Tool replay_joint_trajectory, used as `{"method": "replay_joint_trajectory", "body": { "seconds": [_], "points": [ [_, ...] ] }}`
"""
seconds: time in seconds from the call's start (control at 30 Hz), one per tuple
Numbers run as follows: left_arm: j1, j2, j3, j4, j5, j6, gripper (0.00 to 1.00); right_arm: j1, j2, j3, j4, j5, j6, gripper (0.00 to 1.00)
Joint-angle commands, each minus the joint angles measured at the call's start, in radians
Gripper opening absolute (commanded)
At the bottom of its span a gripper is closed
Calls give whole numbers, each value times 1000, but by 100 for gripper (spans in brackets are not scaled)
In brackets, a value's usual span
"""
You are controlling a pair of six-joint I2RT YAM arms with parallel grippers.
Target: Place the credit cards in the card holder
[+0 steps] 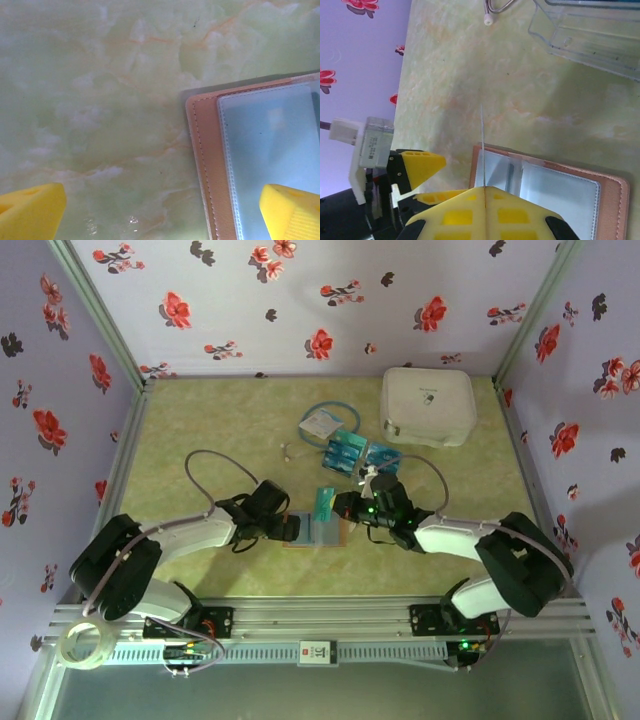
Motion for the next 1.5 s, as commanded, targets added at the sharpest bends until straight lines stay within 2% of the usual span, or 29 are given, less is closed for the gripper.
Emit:
{"method": "replay_joint_trajectory", "body": {
  "seconds": [0.0,0.33,0.83,1.47],
  "points": [
    [-13,11,5,-32,-60,3,100,10,34,-15,97,-18,27,0],
    [-25,22,-12,-50,-91,-28,100,20,113,-31,184,-41,46,0],
    [-36,41,-23,-60,-107,-53,100,20,122,-70,207,-33,43,0],
    [-43,45,-19,-57,-107,-58,100,25,202,-80,287,-82,59,0]
  ]
}}
